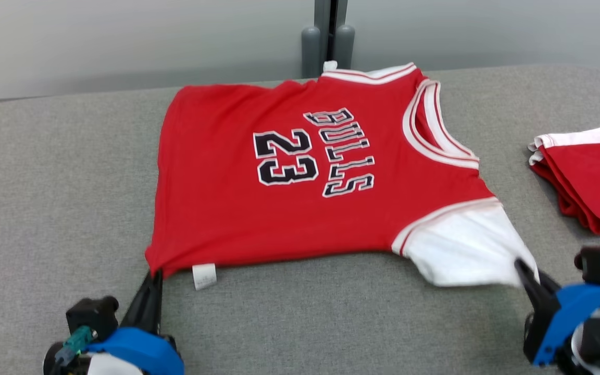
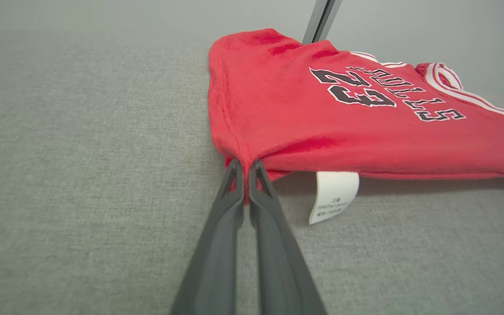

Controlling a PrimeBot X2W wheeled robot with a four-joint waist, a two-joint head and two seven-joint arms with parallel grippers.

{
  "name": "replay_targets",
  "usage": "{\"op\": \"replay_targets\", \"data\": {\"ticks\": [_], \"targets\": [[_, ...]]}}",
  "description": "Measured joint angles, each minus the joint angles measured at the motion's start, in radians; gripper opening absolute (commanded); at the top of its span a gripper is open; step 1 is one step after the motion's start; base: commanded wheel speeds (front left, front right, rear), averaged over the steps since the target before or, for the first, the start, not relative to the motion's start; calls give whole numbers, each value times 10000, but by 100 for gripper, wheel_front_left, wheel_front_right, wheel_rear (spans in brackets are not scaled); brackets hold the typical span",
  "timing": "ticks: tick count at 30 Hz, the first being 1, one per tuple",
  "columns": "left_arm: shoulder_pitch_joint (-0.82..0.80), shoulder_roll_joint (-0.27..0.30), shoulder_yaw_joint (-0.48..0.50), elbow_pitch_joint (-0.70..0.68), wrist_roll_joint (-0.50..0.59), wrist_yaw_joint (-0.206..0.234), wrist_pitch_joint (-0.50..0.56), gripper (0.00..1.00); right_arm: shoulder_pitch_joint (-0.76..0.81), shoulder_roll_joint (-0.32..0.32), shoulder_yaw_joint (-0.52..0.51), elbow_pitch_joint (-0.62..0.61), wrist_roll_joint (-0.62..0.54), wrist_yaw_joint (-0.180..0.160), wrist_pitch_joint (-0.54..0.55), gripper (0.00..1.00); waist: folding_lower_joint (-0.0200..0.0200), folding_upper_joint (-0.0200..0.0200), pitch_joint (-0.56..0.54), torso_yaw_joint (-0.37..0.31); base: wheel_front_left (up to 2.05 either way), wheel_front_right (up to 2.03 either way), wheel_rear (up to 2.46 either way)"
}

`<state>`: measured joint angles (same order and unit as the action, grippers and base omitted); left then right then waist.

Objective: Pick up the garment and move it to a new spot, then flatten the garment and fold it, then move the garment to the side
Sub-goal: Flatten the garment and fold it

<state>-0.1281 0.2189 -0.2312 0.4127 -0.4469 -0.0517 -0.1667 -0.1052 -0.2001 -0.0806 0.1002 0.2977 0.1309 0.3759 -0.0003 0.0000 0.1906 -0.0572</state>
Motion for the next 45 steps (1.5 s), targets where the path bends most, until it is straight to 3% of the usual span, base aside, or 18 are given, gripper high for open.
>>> {"op": "replay_targets", "data": {"ticks": [5, 9, 15, 19, 25, 32, 45], "targets": [[1273, 368, -343, -1225, -165, 115, 1634, 0, 1780, 1026, -1060, -2065, -474, 0, 1948, 0, 1, 0, -217, 164, 0, 0, 0], [1943, 715, -451, -2431, -270, 267, 2796, 0, 2780, 1369, -1384, -3547, -583, -2, 3405, 0, 1, 0, -232, 239, 0, 0, 0], [2287, 1104, -307, -4182, -880, 270, 3877, 0, 2857, 1467, -1413, -4930, -608, -2, 4073, 0, 2, 0, -39, 224, 0, 0, 0], [1802, 1344, -173, -4690, -1235, 159, 4665, 0, 1919, 1360, -1174, -5177, -773, -2, 4374, 0, 3, 0, 149, 150, 0, 0, 0], [586, 1200, -205, -4840, -1801, 161, 5645, 0, 210, 777, -834, -4746, -662, -4, 4838, 0, 4, 0, 480, 130, 0, 0, 0], [-505, 878, 35, -3994, -1956, 345, 5459, 0, -1716, 483, -468, -3409, -523, -4, 4926, 0, 5, 0, 1047, 158, 0, 0, 0], [-1836, 433, -146, -2472, -1672, 334, 4798, 0, -4078, -123, 174, -930, -382, -4, 3415, 0, 5, 0, 1814, 573, 0, 0, 0]]}}
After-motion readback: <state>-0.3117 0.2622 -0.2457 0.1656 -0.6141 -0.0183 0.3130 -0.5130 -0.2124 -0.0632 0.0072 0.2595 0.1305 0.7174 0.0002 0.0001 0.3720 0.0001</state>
